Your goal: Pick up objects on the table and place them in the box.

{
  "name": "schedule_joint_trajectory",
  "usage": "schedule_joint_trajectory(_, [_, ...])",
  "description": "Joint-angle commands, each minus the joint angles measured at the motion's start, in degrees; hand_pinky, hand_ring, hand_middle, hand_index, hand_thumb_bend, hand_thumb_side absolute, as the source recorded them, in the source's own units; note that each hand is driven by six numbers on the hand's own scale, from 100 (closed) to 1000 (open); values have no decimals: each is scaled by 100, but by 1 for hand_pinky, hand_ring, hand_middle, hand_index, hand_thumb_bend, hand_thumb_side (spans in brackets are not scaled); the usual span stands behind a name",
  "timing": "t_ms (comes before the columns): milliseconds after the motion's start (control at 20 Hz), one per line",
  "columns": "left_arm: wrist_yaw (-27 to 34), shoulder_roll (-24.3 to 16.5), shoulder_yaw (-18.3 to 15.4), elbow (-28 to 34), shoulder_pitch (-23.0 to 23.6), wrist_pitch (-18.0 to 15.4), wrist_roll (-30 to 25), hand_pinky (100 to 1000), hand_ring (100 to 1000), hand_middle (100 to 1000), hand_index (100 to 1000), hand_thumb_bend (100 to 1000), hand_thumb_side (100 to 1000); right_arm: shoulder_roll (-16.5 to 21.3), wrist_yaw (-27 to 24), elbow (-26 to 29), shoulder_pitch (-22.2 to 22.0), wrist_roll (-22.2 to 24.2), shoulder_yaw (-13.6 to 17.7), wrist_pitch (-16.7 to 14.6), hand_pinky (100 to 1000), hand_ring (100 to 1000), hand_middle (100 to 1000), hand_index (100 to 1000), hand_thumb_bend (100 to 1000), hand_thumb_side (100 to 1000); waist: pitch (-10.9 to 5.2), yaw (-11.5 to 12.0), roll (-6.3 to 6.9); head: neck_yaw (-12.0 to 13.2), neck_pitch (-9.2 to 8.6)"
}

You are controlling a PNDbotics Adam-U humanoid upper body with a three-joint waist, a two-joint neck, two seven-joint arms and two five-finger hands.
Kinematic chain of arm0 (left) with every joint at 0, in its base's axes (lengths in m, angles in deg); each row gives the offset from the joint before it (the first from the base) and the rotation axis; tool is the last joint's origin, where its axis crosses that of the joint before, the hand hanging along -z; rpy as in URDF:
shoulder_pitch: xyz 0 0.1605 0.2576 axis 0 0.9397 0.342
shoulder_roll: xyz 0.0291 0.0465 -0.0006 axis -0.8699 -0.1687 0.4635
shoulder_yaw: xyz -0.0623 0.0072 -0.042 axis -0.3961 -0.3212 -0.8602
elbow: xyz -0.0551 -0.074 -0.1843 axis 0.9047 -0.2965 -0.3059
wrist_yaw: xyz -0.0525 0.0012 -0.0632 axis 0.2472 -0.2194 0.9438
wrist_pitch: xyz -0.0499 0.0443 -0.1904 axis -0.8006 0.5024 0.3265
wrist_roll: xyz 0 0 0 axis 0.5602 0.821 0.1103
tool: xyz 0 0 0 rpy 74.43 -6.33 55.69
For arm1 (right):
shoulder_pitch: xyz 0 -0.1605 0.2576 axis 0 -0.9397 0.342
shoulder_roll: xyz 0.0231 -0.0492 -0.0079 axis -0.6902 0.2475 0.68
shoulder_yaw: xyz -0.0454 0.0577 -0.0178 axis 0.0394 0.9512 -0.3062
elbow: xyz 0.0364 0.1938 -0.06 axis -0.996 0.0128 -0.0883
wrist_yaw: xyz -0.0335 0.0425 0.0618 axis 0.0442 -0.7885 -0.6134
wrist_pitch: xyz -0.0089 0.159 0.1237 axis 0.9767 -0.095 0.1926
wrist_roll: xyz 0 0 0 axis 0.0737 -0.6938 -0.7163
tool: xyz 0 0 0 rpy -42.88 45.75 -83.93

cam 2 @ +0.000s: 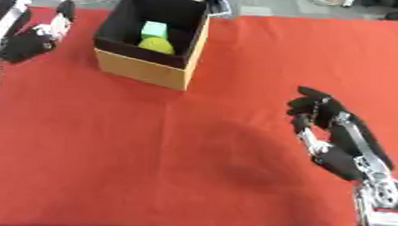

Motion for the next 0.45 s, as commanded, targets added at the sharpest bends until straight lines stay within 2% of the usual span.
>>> schedule_joint_trajectory(50, [315, 51, 35, 462, 253, -92, 143, 743, 698, 724, 864, 100, 884, 75, -58, 116, 72, -36, 42, -1, 665, 724, 711, 907, 100, 470, -52, 38, -6, -1, 28])
schedule_joint_trajectory(450, [1050, 513, 60, 609, 1445, -152, 322, 718, 666, 681, 843, 113, 907, 68, -69, 134, 101, -68, 37, -4, 664, 723, 709, 906, 100, 470, -13, 114, -23, 27, 28])
